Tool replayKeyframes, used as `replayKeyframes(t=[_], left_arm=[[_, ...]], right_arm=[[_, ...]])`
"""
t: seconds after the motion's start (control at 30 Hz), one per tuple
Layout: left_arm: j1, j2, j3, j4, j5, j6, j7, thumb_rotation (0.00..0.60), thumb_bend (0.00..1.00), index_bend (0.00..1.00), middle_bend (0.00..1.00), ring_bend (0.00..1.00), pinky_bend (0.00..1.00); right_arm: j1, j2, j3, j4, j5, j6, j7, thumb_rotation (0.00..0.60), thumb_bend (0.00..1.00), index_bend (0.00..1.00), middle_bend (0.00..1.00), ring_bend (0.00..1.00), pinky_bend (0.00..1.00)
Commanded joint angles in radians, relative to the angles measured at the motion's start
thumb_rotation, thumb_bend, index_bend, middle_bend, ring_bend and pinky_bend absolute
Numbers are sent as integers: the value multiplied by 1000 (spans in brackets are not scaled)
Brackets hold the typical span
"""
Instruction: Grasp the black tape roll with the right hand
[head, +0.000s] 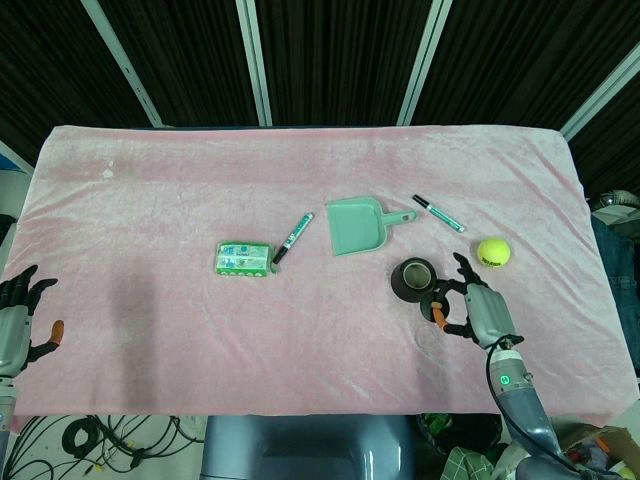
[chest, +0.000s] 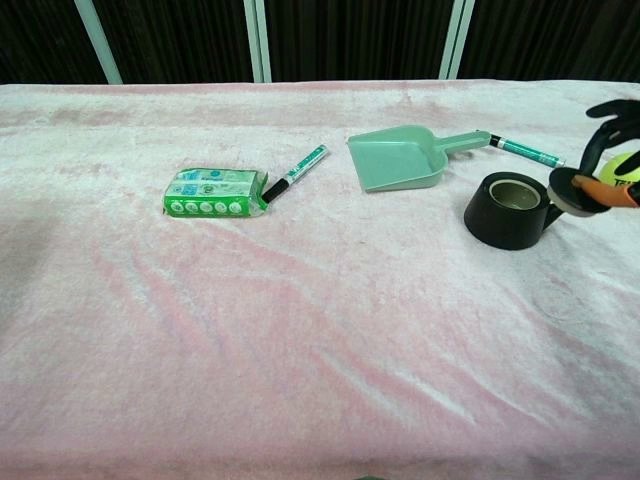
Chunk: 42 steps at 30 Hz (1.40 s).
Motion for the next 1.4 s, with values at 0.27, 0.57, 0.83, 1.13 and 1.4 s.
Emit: replayKeyframes(t=[0.27,0.57,0.83,1.13,1.4], left_arm=[[-1,-1,-2,1,-4,0,1,600,443,177,0,0,0],[-2,0,-4,2,-5,-2,-1,600,443,177,0,0,0],[-1,-2,-7,8,6,9,-8,600,443,174,0,0,0],[1,-10,-5,20,23,20,-14,600,443,172,0,0,0],[2,-12,-5,24,27,24,-17,600,443,172,0,0,0]], right_arm=[[164,28,100,70,208,-79,-168,600,395,763,0,126,215],[265,-18,114,171,366,-115,-263,600,396,764,0,126,214],[321,-72,95,245,462,-123,-317,600,395,764,0,126,214],[339,-85,74,261,502,-128,-330,600,395,769,0,126,214],[347,-107,53,281,512,-135,-324,600,395,769,0,126,214]])
